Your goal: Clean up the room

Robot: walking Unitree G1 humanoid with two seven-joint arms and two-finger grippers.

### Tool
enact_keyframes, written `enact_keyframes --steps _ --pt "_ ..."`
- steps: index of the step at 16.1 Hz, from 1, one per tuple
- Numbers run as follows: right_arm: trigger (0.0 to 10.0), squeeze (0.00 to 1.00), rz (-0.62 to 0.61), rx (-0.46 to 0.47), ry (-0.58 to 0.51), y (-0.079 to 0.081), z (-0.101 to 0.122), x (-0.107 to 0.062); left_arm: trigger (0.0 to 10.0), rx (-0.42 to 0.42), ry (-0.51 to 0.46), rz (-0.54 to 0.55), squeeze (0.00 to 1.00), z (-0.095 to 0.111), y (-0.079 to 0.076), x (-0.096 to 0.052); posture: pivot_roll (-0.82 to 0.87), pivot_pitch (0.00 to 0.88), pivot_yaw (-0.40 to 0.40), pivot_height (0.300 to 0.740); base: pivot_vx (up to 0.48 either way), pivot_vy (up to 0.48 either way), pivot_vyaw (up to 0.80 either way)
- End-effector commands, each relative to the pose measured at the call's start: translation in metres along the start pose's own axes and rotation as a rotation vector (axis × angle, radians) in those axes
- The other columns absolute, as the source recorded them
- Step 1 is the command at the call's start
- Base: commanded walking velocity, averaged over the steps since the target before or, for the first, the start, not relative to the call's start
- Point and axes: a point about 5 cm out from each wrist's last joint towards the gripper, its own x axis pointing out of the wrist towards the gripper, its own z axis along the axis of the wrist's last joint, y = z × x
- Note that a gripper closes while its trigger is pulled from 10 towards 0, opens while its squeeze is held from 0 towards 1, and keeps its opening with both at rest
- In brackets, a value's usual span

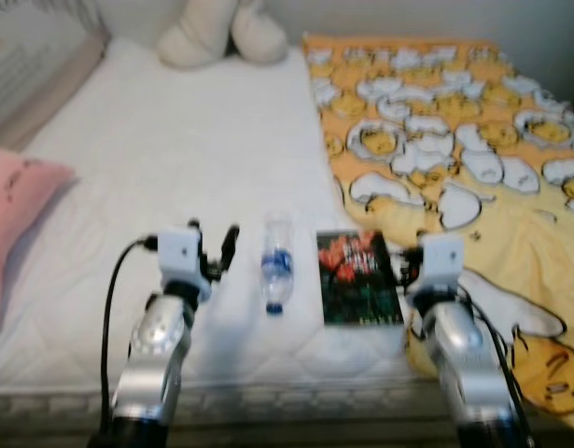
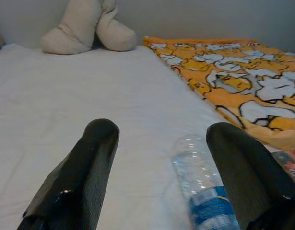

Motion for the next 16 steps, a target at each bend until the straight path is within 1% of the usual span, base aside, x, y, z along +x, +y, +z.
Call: enact_keyframes --steps 1,2,3,4,6,7,8,9,10,12,14,16 --pt "10.0 0.0 -0.004 0.035 0.01 0.004 0.001 0.009 10.0 0.024 -0.005 0.002 0.0 0.005 0.003 -0.005 0.01 0.005 0.014 0.74 0.0 0.0 0.0" --pt "10.0 0.0 0.002 0.044 0.01 0.006 0.003 0.012 10.0 0.032 -0.007 0.0 0.0 0.007 0.004 -0.008 0.02 0.015 0.014 0.74 0.0 0.0 0.0" --pt "10.0 0.0 0.03 0.062 0.019 0.015 0.003 0.024 10.0 0.055 -0.004 -0.001 0.0 0.011 0.01 -0.018 0.07 0.053 0.023 0.74 0.0 0.0 0.0" --pt "10.0 0.0 0.07 0.094 0.028 0.031 0.006 0.04 10.0 0.088 0.019 -0.006 0.0 0.015 0.018 -0.035 0.13 0.092 0.032 0.74 0.0 0.0 0.0" --pt "10.0 0.0 0.111 0.154 0.03 0.055 0.018 0.06 10.0 0.142 0.063 -0.016 0.0 0.019 0.027 -0.059 0.2 0.139 0.036 0.74 0.0 0.0 0.0" --pt "10.0 0.0 0.12 0.165 0.031 0.06 0.021 0.064 10.0 0.151 0.073 -0.015 0.0 0.019 0.03 -0.063 0.2 0.139 0.036 0.74 0.0 0.0 0.0" --pt "10.0 0.0 0.141 0.178 0.034 0.073 0.027 0.07 10.0 0.163 0.096 0.005 0.0 0.022 0.036 -0.075 0.25 0.173 0.031 0.74 0.0 0.0 0.0" --pt "10.0 0.0 0.143 0.176 0.036 0.081 0.028 0.072 10.0 0.167 0.11 0.028 0.0 0.026 0.04 -0.086 0.27 0.198 0.028 0.74 0.0 0.0 0.0" --pt "10.0 0.0 0.132 0.17 0.042 0.087 0.028 0.074 10.0 0.165 0.123 0.042 0.0 0.029 0.041 -0.094 0.29 0.212 0.027 0.74 0.0 0.0 0.0" --pt "10.0 0.0 0.104 0.174 0.087 0.101 0.023 0.075 10.0 0.16 0.165 0.047 0.0 0.031 0.039 -0.109 0.31 0.247 0.034 0.74 0.0 0.0 0.0" --pt "10.0 0.0 0.057 0.192 0.136 0.107 0.015 0.074 10.0 0.158 0.189 0.041 0.0 0.033 0.038 -0.118 0.32 0.276 0.039 0.74 0.0 0.0 0.0" --pt "10.0 0.0 0.028 0.208 0.18 0.111 0.008 0.071 10.0 0.16 0.209 0.046 0.0 0.034 0.041 -0.122 0.33 0.289 0.041 0.74 0.0 0.0 0.0"
